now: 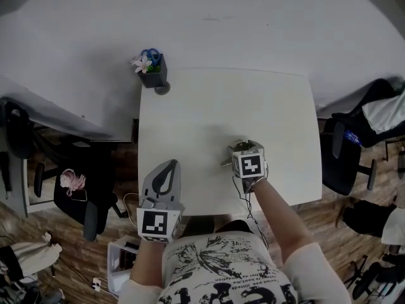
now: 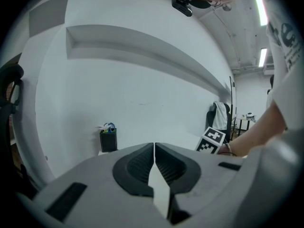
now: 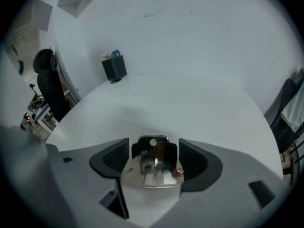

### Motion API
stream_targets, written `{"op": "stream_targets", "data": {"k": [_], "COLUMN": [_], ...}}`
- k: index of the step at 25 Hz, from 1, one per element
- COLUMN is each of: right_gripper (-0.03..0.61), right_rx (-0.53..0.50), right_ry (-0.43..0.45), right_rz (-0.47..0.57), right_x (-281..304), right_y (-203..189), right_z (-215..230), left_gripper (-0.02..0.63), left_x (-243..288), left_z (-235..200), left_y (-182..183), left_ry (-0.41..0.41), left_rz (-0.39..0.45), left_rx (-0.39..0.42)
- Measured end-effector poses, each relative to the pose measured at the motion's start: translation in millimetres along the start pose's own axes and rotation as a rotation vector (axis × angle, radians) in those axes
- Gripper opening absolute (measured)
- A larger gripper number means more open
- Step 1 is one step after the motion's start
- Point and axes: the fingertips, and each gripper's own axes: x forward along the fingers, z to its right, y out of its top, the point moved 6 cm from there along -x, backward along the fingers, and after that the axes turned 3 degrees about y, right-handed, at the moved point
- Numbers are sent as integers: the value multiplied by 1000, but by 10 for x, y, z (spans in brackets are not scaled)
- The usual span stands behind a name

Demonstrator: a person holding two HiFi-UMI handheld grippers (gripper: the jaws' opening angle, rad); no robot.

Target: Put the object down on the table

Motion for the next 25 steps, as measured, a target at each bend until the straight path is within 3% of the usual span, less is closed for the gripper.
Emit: {"op": "stream_targets", "data": {"k": [7,13,17,22,25], "right_gripper": [303,90,0,-8,-8], "right_rx": [41,-25,-58,-111,-140], "right_ry": [52,105,72,-5,-7], "right_rz": [250,491,655,862,983], "right_x": [-639,-1404,-1932,-2492,-2792], "right_y": [299,497,572,527,499], "right_z": [-97,-276,-351,-368,-423], "left_gripper": [12,12,12,12,12], "left_x": [-35,-127,-260,-482,-599], "left_z": [41,129,205,236,244], "left_y": [233,512,768,1045,1131], "left_ry": [-11,-28,-37,-21,-15], "left_rz": [24,93,149,228,255], "left_rx": [-3,26,59,100,107]}}
